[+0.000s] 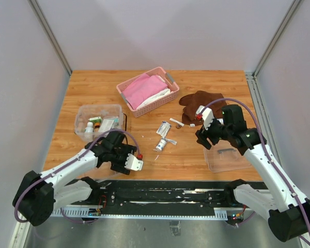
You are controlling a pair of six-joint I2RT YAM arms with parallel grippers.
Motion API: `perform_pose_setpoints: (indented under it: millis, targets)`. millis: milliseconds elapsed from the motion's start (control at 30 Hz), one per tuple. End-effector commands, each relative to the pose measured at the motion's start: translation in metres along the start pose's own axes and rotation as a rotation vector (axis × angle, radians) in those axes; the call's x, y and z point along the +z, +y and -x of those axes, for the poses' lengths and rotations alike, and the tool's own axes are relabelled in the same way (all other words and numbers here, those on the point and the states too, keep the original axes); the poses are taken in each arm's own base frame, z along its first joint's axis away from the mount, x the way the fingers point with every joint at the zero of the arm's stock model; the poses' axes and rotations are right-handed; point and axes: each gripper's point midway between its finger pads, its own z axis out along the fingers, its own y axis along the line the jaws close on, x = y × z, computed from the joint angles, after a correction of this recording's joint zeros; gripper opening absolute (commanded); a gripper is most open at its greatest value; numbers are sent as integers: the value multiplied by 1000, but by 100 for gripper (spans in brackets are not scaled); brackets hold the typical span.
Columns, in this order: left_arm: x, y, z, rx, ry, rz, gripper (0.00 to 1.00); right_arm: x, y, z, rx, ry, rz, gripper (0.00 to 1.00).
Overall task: Organize the medicine kit
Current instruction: Move the medicine box compartment to the center of the board.
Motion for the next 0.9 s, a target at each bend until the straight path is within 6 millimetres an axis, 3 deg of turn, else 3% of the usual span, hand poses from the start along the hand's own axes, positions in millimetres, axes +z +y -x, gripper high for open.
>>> perform_pose_setpoints:
  millis: [0, 300, 500, 867]
  targets:
    - [15, 25, 50, 4, -138, 32, 80, -3, -4, -1, -17, -4, -27, 67]
    - [57, 36, 117, 134, -175, -92, 78, -2, -4, -2, -17, -2, -27, 67]
    - [64, 45, 163, 221, -262, -123, 78, -2, -6, -5, -19, 6, -37, 67]
    - [86, 45, 203, 363, -311, -177, 78, 5, -9, -11, 6, 38, -34, 66]
